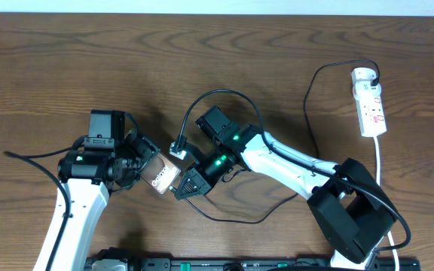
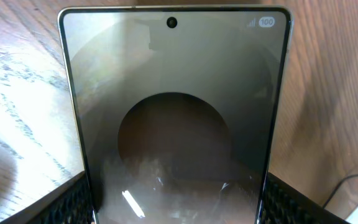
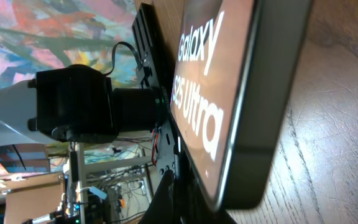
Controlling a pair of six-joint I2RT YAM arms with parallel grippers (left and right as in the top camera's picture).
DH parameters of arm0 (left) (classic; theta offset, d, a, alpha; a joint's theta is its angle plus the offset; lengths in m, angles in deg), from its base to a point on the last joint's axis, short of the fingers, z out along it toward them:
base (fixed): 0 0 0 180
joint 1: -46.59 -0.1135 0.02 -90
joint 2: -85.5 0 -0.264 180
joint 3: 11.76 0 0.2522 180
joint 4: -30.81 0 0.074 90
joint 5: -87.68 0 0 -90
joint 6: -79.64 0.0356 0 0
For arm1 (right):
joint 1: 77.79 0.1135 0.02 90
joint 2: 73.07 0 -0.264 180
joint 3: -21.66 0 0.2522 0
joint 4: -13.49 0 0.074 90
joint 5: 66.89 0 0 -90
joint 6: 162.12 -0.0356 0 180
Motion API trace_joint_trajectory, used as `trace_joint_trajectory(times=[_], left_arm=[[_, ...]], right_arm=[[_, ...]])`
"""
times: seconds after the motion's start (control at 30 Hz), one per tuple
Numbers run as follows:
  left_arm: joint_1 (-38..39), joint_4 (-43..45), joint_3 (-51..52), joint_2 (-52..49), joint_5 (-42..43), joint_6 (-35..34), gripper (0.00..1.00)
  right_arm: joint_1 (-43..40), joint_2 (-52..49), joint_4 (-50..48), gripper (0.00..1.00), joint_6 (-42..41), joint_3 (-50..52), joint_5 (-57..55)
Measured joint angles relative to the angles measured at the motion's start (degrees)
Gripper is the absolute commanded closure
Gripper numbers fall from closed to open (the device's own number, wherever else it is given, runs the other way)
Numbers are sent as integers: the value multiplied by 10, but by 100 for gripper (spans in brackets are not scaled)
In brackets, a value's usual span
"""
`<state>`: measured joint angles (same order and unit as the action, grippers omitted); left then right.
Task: Plug charger to phone and switch on socket
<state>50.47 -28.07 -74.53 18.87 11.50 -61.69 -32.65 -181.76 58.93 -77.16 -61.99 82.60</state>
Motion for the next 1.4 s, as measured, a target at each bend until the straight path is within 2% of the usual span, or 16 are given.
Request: trace_joint_trajectory(times=[1.4], left_arm=[[0, 1, 0, 0, -7, 33, 93]], right_arm=[[-8, 0, 4, 99, -2, 0, -13]])
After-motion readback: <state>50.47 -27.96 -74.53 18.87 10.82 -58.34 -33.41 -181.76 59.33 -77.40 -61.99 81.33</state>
